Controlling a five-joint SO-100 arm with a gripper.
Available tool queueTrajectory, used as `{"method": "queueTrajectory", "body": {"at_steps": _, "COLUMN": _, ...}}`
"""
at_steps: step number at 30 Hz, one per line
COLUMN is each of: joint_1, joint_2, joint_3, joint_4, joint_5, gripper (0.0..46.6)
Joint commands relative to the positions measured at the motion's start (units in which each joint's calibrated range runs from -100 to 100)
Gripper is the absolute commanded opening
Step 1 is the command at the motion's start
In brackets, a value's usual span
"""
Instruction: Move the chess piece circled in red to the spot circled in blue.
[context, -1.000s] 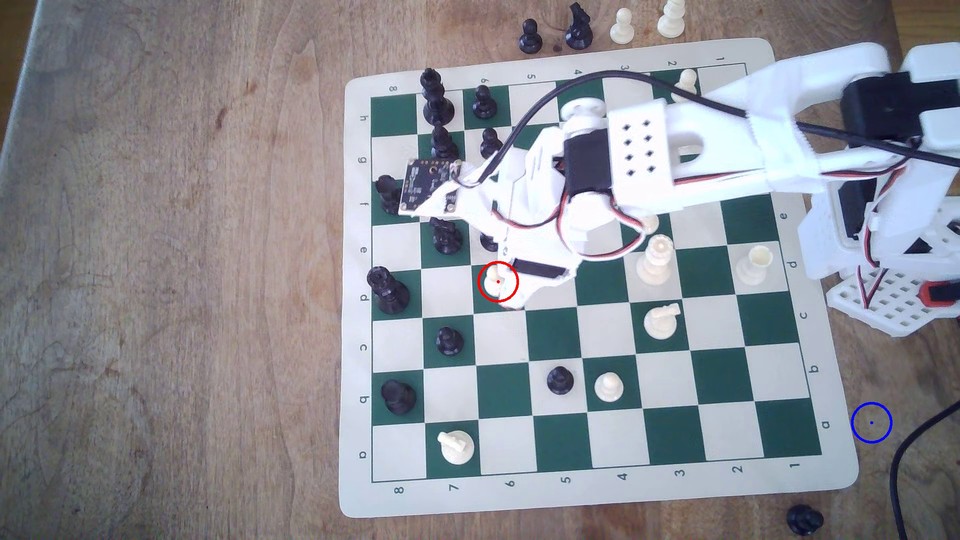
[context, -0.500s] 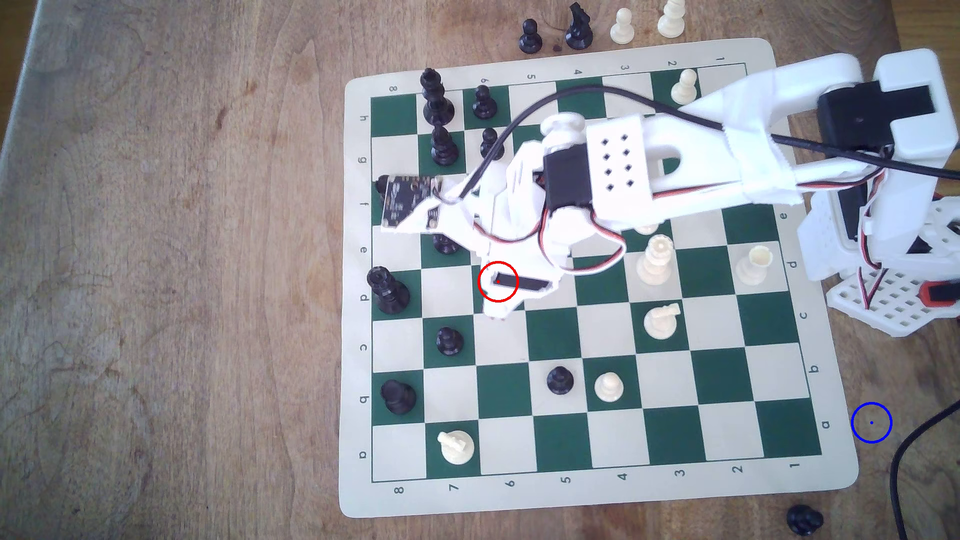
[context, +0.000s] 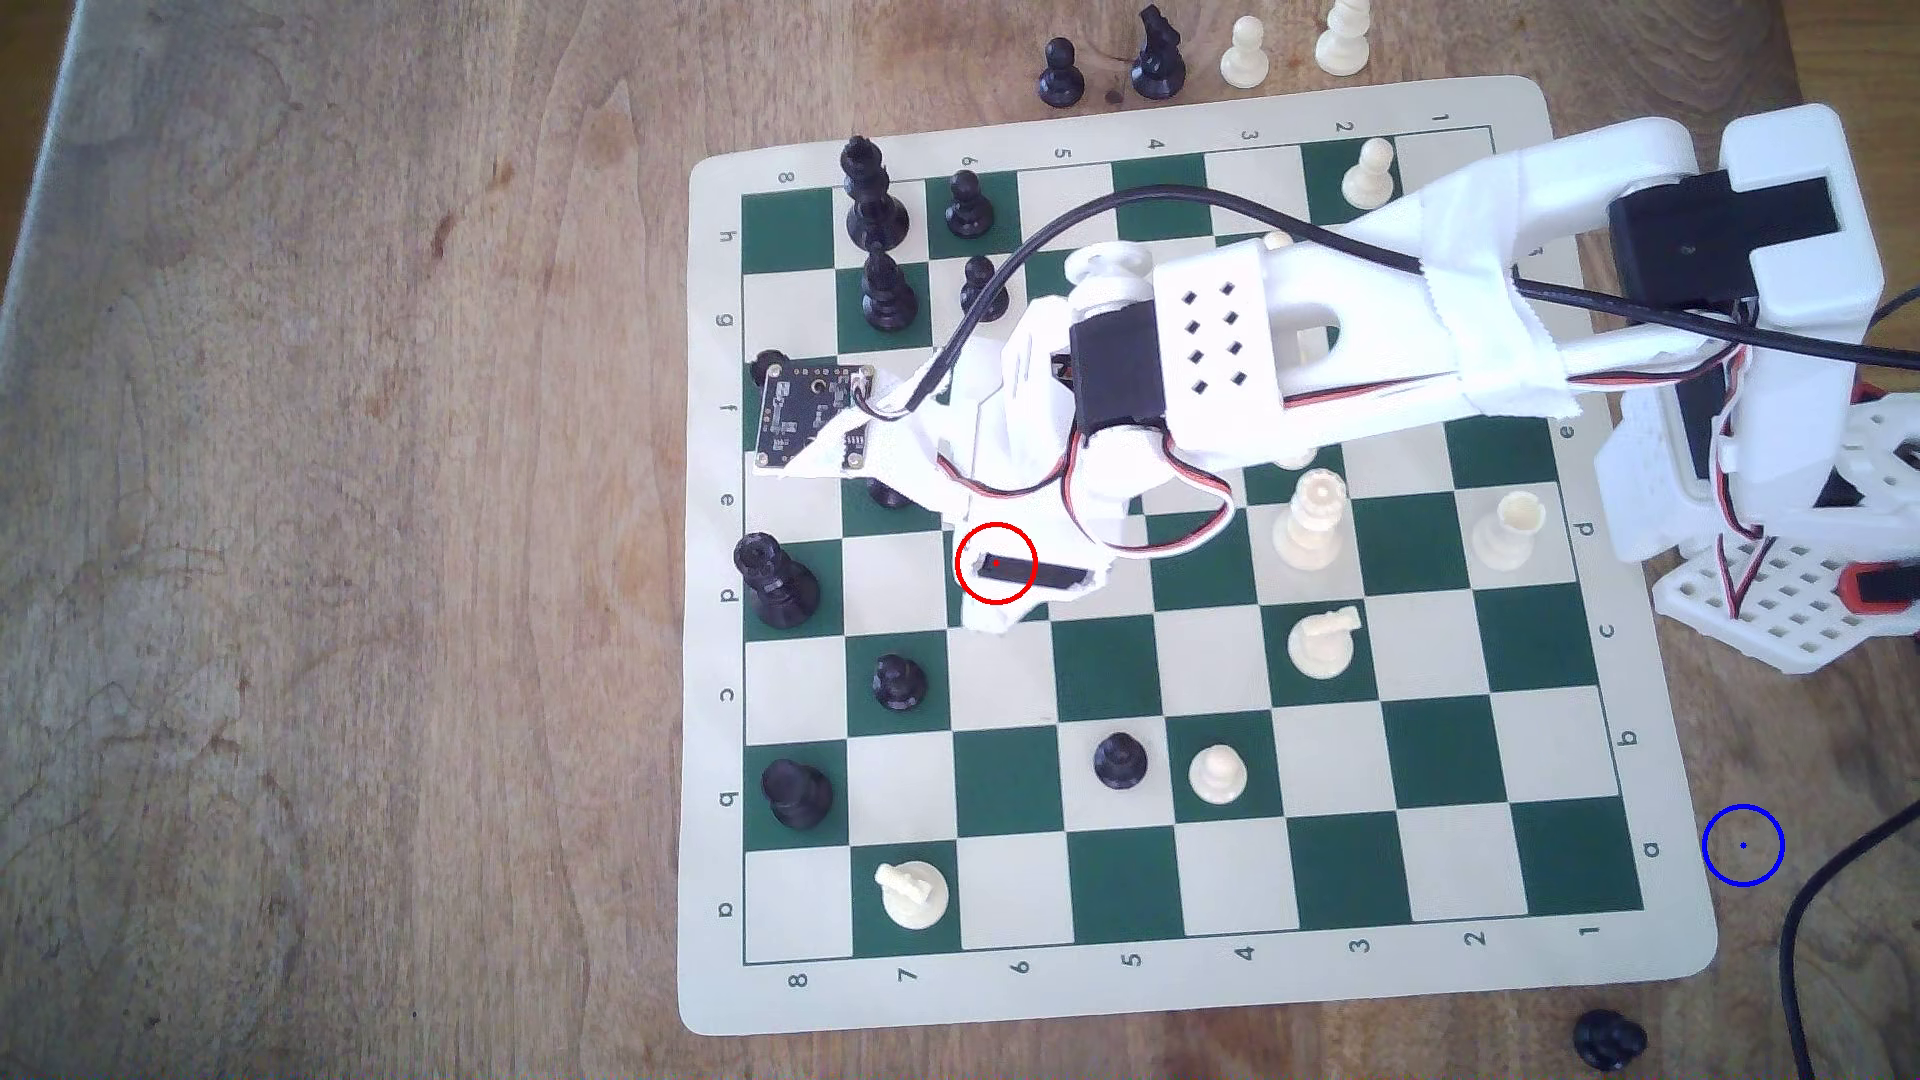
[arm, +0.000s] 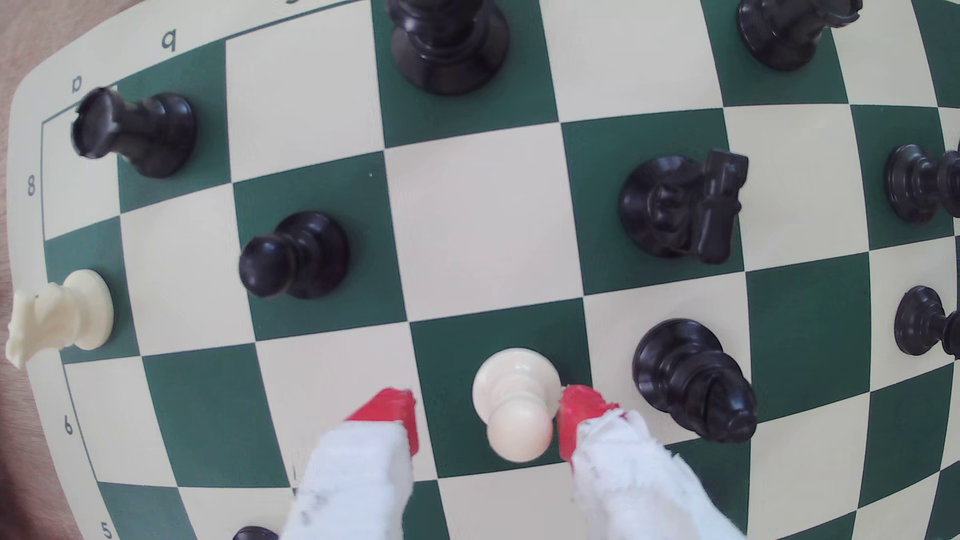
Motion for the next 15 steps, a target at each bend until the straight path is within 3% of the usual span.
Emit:
{"method": "queueTrajectory", "body": {"at_steps": 1, "joint_1": 0.7, "joint_2": -1.0, "joint_3": -4.5, "joint_4": -0.6, "joint_5": 0.2, "gripper": 10.6}}
{"method": "queueTrajectory", "body": {"at_steps": 7, "joint_1": 0.0, "joint_2": -1.0, "joint_3": -4.2, "joint_4": -0.5, "joint_5": 0.3, "gripper": 0.3}}
{"method": "queueTrajectory", "body": {"at_steps": 15, "joint_1": -0.8, "joint_2": -8.0, "joint_3": -2.7, "joint_4": 1.4, "joint_5": 0.5, "gripper": 0.3}}
